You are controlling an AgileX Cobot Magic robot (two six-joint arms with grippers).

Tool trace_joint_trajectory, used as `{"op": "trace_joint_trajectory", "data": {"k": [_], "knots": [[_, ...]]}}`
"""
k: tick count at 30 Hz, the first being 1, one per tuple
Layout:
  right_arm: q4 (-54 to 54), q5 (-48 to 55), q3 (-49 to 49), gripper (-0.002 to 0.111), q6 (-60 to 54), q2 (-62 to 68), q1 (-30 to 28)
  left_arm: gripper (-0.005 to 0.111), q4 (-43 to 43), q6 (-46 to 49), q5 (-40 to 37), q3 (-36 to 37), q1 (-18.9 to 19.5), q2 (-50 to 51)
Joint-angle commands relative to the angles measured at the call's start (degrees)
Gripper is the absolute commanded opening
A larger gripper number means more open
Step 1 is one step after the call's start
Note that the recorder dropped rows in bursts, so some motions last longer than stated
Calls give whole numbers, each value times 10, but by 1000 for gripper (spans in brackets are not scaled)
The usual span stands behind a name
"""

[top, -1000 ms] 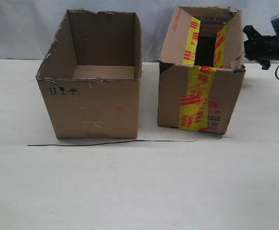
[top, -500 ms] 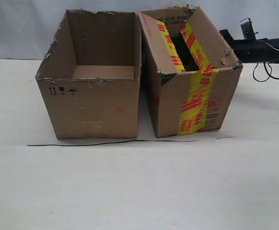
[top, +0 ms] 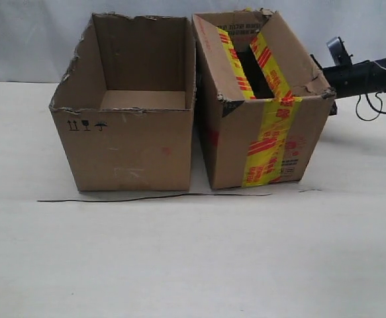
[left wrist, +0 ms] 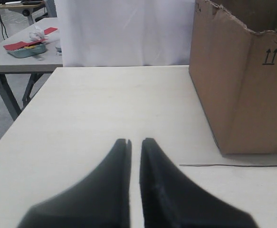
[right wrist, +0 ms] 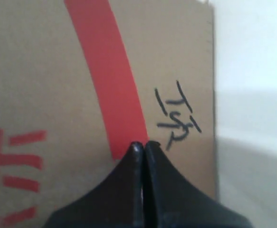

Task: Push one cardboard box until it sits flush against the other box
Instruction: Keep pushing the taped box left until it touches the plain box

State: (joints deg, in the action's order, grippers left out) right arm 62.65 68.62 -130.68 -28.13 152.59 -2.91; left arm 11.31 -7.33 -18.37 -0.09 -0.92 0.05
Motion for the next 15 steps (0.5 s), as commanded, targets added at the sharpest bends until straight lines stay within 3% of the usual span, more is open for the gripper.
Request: {"op": "trace_joint_trajectory", "data": {"k": [1,7,15], "knots": [[5,13,59,0,-37,-28,4,0,-4,-2,7,1,-5,-1],[78,-41,235,0,-146,-117,3,0,-4,-2,7,1,-5,-1],[74,-73,320,0,-165,-138,4,0,-4,-2,7,1,-5,-1]]}}
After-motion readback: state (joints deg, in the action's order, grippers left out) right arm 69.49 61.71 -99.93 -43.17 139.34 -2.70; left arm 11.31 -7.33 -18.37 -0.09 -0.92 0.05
